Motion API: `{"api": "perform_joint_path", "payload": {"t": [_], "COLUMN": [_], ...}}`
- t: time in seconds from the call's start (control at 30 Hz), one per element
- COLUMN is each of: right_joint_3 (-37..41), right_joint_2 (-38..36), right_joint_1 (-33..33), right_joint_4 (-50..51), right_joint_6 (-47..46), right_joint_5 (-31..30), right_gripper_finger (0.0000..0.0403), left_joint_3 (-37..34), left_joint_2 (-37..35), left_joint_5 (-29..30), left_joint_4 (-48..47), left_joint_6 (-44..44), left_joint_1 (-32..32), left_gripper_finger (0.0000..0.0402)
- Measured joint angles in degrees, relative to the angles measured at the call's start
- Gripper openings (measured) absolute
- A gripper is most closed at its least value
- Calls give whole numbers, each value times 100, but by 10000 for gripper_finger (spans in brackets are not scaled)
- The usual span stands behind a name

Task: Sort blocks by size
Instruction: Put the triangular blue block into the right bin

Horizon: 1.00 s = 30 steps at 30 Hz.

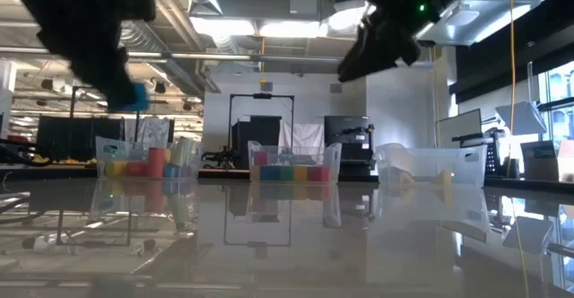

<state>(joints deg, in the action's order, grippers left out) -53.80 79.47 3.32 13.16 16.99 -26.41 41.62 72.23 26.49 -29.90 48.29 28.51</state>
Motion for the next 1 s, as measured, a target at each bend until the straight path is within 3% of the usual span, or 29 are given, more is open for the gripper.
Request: {"api": "perform_joint_path", "payload": {"t": [0.27, 0.5, 0.8, 1.0], "right_joint_3": [-7, -4, -93, -494], "right_joint_2": [610, 1449, 2382, 2673], "right_joint_1": [706, 1077, 1373, 1402], "right_joint_4": [-1407, -2801, -5407, -5685], "right_joint_6": [341, 571, 1235, 1768], "right_joint_5": [6, 9, 7, -148], "right_gripper_finger": [253, 253, 253, 253], "left_joint_3": [20, 20, 22, 22], "left_joint_2": [0, 0, 0, 0], "left_joint_5": [182, 820, 1192, 1190], "left_joint_4": [1455, 2636, 3641, 3849], "left_joint_6": [-1170, -1877, -2147, -2139], "left_joint_1": [-13, -17, -126, -185], "left_gripper_finger": [88, 94, 94, 96]}}
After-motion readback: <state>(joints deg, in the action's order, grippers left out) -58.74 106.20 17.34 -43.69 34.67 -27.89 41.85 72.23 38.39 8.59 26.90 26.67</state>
